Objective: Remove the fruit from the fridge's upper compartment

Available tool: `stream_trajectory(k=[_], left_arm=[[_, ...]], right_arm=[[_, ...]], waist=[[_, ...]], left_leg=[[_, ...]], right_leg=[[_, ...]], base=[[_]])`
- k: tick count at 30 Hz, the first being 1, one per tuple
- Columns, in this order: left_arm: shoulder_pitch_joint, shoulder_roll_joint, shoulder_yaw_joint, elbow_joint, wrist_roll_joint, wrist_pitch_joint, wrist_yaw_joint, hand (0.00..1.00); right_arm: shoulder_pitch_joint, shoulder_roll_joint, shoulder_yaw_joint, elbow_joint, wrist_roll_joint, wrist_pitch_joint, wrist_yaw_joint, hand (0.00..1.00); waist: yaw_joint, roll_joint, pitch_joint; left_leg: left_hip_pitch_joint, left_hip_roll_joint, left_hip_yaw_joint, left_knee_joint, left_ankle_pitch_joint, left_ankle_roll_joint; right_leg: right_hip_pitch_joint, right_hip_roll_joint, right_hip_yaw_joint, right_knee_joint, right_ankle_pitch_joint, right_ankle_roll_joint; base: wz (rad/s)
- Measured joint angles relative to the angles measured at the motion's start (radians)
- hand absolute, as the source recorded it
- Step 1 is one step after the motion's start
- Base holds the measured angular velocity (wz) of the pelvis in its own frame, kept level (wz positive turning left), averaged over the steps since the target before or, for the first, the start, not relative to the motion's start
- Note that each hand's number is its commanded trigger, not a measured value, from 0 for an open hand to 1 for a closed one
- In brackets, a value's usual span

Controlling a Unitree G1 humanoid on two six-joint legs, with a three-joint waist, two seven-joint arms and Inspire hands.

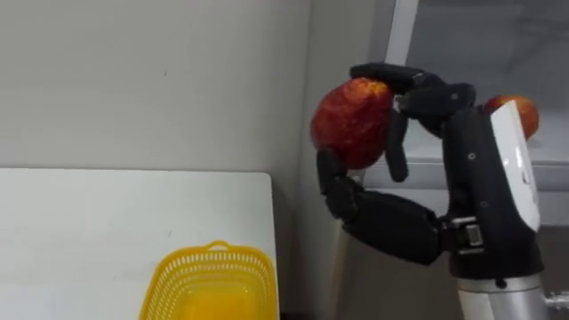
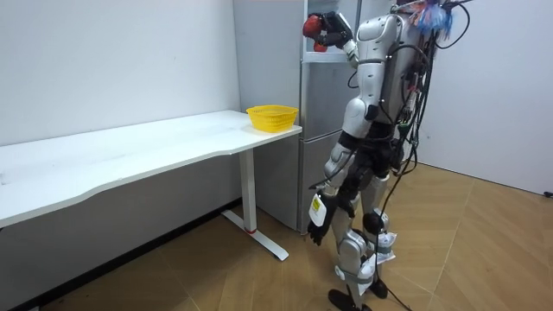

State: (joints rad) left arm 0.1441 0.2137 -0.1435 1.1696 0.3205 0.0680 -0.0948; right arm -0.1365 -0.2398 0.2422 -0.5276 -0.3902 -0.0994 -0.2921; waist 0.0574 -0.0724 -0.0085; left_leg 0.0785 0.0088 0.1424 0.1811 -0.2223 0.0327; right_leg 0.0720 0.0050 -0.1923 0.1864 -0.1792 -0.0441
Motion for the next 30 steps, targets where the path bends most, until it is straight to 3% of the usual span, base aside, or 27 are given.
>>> stream_trajectory(k=[5, 10, 12, 18, 27, 30], left_arm=[[-0.004, -0.003, -0.018, 0.026, -0.002, -0.009, 0.002, 0.00], [-0.014, -0.003, -0.020, 0.037, -0.001, -0.006, -0.019, 0.00], [-0.032, -0.003, -0.019, 0.032, 0.002, -0.006, -0.029, 0.00], [-0.045, 0.003, -0.017, 0.026, 0.004, -0.006, -0.056, 0.00], [-0.039, 0.004, -0.017, 0.027, -0.001, -0.007, -0.069, 0.00], [-0.037, 0.002, -0.016, 0.027, -0.001, -0.007, -0.065, 0.00]], right_arm=[[0.000, 0.005, 0.022, 0.005, -0.020, -0.015, 0.025, 1.00], [0.000, -0.002, 0.065, 0.041, -0.082, -0.019, 0.056, 1.00], [-0.002, -0.001, 0.091, 0.083, -0.132, -0.012, 0.068, 1.00], [-0.005, 0.000, 0.107, 0.172, -0.187, -0.009, 0.100, 1.00], [-0.072, 0.001, 0.131, 0.321, -0.200, -0.009, 0.120, 1.00], [-0.080, 0.000, 0.134, 0.376, -0.223, 0.009, 0.120, 1.00]], waist=[[0.031, 0.002, 0.0043], [0.053, -0.001, 0.0175], [0.078, -0.008, 0.0236], [0.113, -0.016, 0.0200], [0.130, -0.019, 0.0171], [0.149, -0.022, 0.0172]], left_leg=[[0.009, -0.003, -0.014, 0.001, -0.001, 0.002], [0.001, -0.005, -0.035, 0.008, -0.001, 0.002], [-0.009, -0.005, -0.039, 0.010, 0.000, 0.001], [-0.027, -0.007, -0.063, 0.019, 0.000, 0.000], [-0.011, -0.007, -0.074, 0.022, 0.001, 0.000], [-0.012, -0.007, -0.072, 0.017, 0.000, 0.000]], right_leg=[[0.014, -0.002, -0.004, -0.001, 0.002, 0.002], [0.018, -0.006, -0.030, 0.001, 0.001, 0.002], [0.011, -0.006, -0.032, 0.000, 0.001, 0.002], [0.007, -0.008, -0.057, -0.004, 0.001, 0.002], [0.025, -0.007, -0.070, -0.006, 0.001, 0.002], [0.025, -0.008, -0.071, -0.005, 0.001, 0.002]], base=[[0.09], [0.11], [0.06], [0.12], [0.04], [-0.03]])
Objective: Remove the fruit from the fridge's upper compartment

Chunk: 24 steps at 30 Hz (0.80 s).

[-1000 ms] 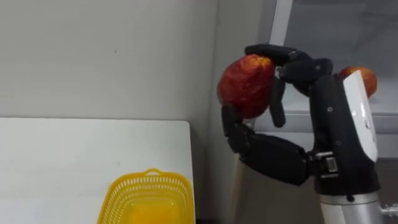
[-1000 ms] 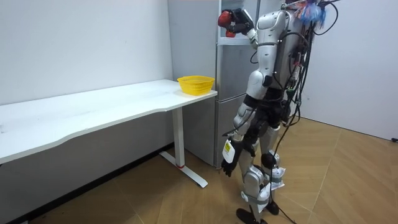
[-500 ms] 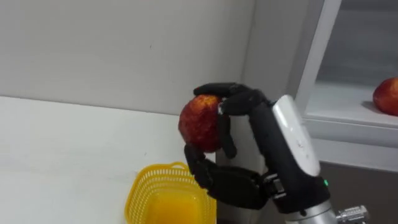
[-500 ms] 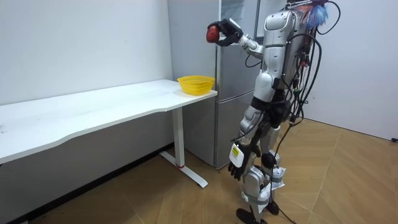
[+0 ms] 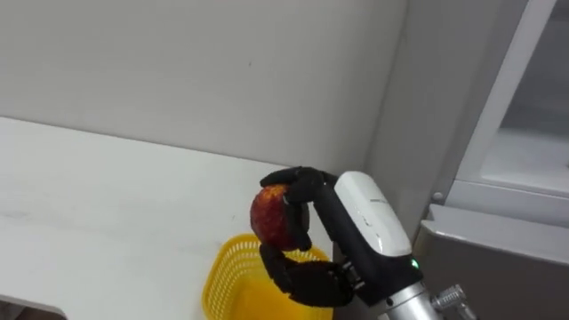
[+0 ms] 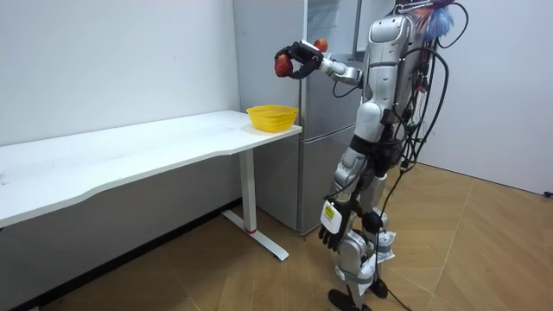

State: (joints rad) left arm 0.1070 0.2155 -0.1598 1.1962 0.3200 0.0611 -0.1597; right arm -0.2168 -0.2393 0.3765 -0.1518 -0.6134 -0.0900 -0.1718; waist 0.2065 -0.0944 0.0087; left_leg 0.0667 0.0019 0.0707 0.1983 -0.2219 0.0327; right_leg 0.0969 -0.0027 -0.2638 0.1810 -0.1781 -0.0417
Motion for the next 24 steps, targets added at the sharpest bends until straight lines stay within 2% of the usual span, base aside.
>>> stream_trajectory(k=[3, 12, 22, 24], left_arm=[[0.003, 0.000, 0.000, 0.001, 0.001, 0.004, 0.000, 0.00], [0.003, 0.000, 0.001, 0.000, 0.007, 0.003, 0.007, 0.00], [0.005, 0.000, 0.001, -0.005, 0.015, 0.004, 0.019, 0.00], [0.014, -0.001, 0.010, -0.038, 0.039, 0.005, 0.019, 0.00]], right_arm=[[-0.004, 0.000, 0.018, 0.046, -0.036, 0.005, 0.000, 1.00], [-0.015, 0.001, 0.061, 0.106, -0.055, 0.006, 0.000, 1.00], [-0.015, 0.004, 0.062, 0.143, -0.061, 0.020, 0.003, 1.00], [-0.016, 0.004, 0.062, 0.168, -0.059, 0.025, 0.014, 1.00]], waist=[[0.019, 0.000, 0.0001], [0.044, 0.001, 0.0006], [0.047, 0.000, 0.0026], [0.047, 0.001, 0.0031]], left_leg=[[-0.001, 0.000, 0.000, 0.002, 0.000, 0.000], [-0.023, -0.007, -0.026, 0.018, 0.004, 0.000], [-0.030, -0.017, -0.040, 0.017, 0.007, 0.008], [-0.031, -0.016, -0.042, 0.018, 0.007, 0.008]], right_leg=[[0.000, 0.000, -0.001, 0.000, 0.000, 0.000], [0.000, -0.007, -0.033, -0.008, -0.001, 0.000], [0.000, -0.016, -0.043, -0.008, -0.002, 0.004], [0.000, -0.015, -0.044, -0.008, -0.002, 0.004]], base=[[0.00], [0.09], [0.04], [0.03]])
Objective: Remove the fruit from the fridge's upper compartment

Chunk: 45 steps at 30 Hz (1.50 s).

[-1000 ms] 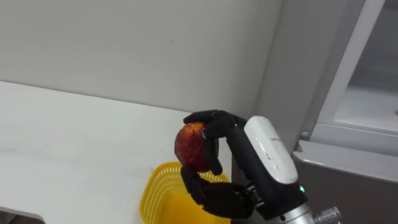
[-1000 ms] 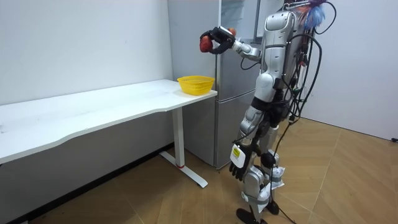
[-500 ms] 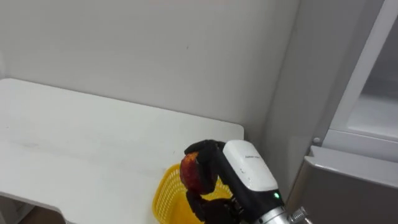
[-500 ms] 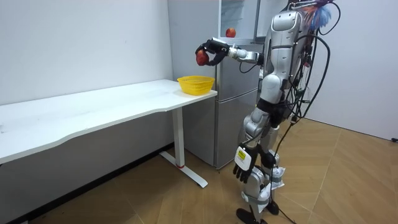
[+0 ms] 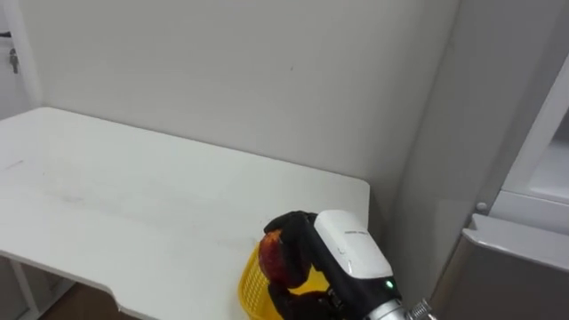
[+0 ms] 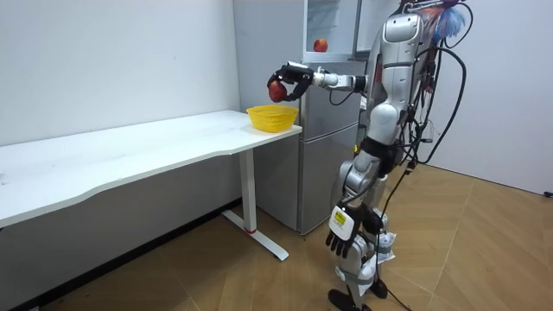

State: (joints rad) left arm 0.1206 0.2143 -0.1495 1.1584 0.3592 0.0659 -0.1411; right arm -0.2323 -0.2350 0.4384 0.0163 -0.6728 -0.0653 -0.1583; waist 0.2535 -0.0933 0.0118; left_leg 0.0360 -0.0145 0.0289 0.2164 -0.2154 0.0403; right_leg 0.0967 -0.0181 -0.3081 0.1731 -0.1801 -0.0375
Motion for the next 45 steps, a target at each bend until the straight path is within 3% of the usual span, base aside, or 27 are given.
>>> stream_trajectory(k=[6, 12, 16, 17, 18, 19, 45], left_arm=[[-0.001, 0.000, 0.009, -0.020, 0.000, 0.001, -0.001, 0.00], [-0.002, -0.001, 0.008, -0.018, 0.000, 0.021, -0.009, 0.00], [-0.002, -0.003, 0.009, -0.019, 0.003, 0.022, -0.009, 0.00], [-0.003, -0.004, 0.011, -0.019, 0.003, 0.023, -0.009, 0.00], [-0.004, -0.005, 0.011, -0.020, 0.003, 0.026, -0.009, 0.00], [-0.006, -0.005, 0.011, -0.020, 0.003, 0.029, -0.009, 0.00], [-0.007, -0.005, 0.010, -0.019, 0.005, 0.037, -0.015, 0.00]], right_arm=[[-0.001, -0.003, 0.000, 0.099, 0.000, 0.018, 0.029, 1.00], [-0.002, -0.003, 0.001, 0.125, 0.008, 0.033, 0.055, 1.00], [-0.005, 0.001, 0.001, 0.125, 0.028, 0.042, 0.079, 1.00], [-0.012, 0.003, 0.000, 0.125, 0.039, 0.047, 0.088, 0.51], [-0.025, 0.007, 0.000, 0.125, 0.040, 0.053, 0.095, 0.20], [-0.031, 0.009, 0.000, 0.125, 0.039, 0.057, 0.096, 0.00], [-0.039, 0.002, 0.004, 0.136, 0.057, 0.059, 0.095, 0.00]], waist=[[0.001, 0.000, 0.0003], [0.001, 0.008, 0.0058], [0.002, 0.008, 0.0054], [0.001, 0.007, 0.0049], [0.001, 0.006, 0.0037], [0.001, 0.006, 0.0037], [-0.003, 0.016, 0.0021]], left_leg=[[-0.008, 0.000, -0.003, 0.004, 0.000, 0.000], [-0.017, 0.000, -0.003, 0.005, 0.000, 0.000], [-0.018, 0.000, -0.004, 0.005, 0.000, 0.000], [-0.021, 0.000, -0.004, 0.005, 0.000, 0.000], [-0.025, 0.000, -0.004, 0.005, 0.000, 0.000], [-0.026, 0.000, -0.003, 0.005, 0.000, 0.000], [-0.016, -0.002, -0.006, 0.015, 0.000, 0.000]], right_leg=[[-0.004, -0.001, -0.010, 0.000, 0.000, 0.000], [-0.014, -0.001, -0.009, 0.003, -0.001, 0.000], [-0.015, -0.001, -0.009, 0.002, -0.001, 0.001], [-0.017, -0.001, -0.008, 0.002, -0.001, 0.001], [-0.021, 0.000, -0.005, 0.001, -0.001, 0.001], [-0.022, 0.000, -0.003, 0.001, -0.001, 0.001], [-0.013, -0.006, -0.016, 0.016, -0.004, 0.003]], base=[[0.01], [0.00], [0.00], [0.00], [0.00], [0.00], [0.01]])
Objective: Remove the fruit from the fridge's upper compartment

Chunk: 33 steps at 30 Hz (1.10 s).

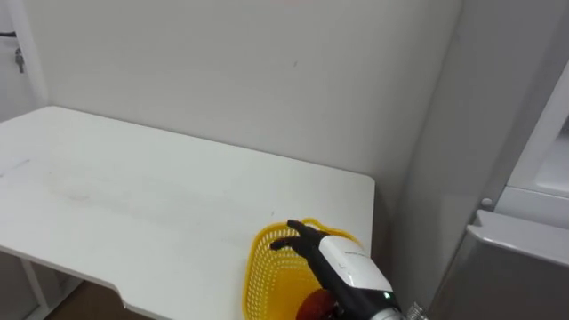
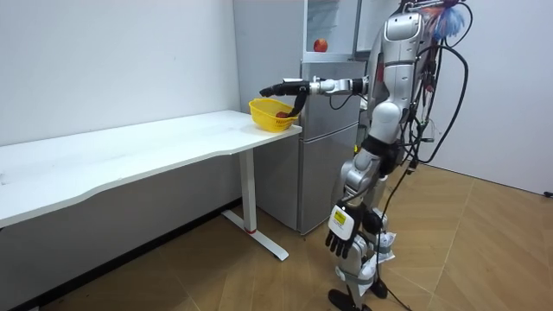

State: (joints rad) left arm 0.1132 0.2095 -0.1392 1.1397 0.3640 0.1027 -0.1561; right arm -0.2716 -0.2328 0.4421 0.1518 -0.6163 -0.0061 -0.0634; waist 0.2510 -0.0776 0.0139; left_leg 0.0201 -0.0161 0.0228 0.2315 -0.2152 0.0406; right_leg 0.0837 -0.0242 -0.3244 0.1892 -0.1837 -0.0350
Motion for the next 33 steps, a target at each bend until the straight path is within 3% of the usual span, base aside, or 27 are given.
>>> stream_trajectory(k=[13, 19, 24, 33], left_arm=[[0.002, 0.000, 0.000, 0.001, 0.000, 0.000, 0.016, 0.00], [0.011, -0.003, 0.019, 0.000, 0.002, 0.005, 0.008, 0.00], [0.017, -0.001, 0.020, -0.002, 0.001, 0.006, 0.013, 0.00], [0.001, -0.005, 0.017, -0.008, 0.000, -0.001, 0.027, 0.00]], right_arm=[[0.000, 0.000, -0.004, 0.000, 0.085, -0.001, -0.001, 0.00], [0.000, 0.020, -0.063, 0.000, 0.180, -0.001, -0.030, 0.00], [0.000, 0.020, -0.117, -0.028, 0.197, -0.004, -0.076, 0.00], [0.024, 0.040, -0.117, -0.206, 0.293, -0.017, -0.126, 0.00]], waist=[[-0.003, 0.002, -0.0021], [-0.006, 0.013, -0.0074], [-0.034, 0.026, -0.0110], [-0.089, 0.036, -0.0130]], left_leg=[[0.002, 0.000, -0.001, 0.006, 0.000, 0.000], [0.003, 0.000, 0.001, 0.005, 0.000, 0.000], [0.000, 0.000, 0.007, 0.004, 0.000, 0.001], [0.024, 0.003, 0.031, -0.016, 0.001, 0.001]], right_leg=[[0.005, -0.001, -0.004, 0.001, 0.000, 0.000], [0.006, -0.001, -0.004, -0.001, 0.000, 0.000], [0.000, -0.001, 0.007, -0.003, 0.000, 0.000], [0.005, 0.003, 0.032, 0.000, 0.000, 0.000]], base=[[0.00], [0.00], [-0.03], [-0.08]])
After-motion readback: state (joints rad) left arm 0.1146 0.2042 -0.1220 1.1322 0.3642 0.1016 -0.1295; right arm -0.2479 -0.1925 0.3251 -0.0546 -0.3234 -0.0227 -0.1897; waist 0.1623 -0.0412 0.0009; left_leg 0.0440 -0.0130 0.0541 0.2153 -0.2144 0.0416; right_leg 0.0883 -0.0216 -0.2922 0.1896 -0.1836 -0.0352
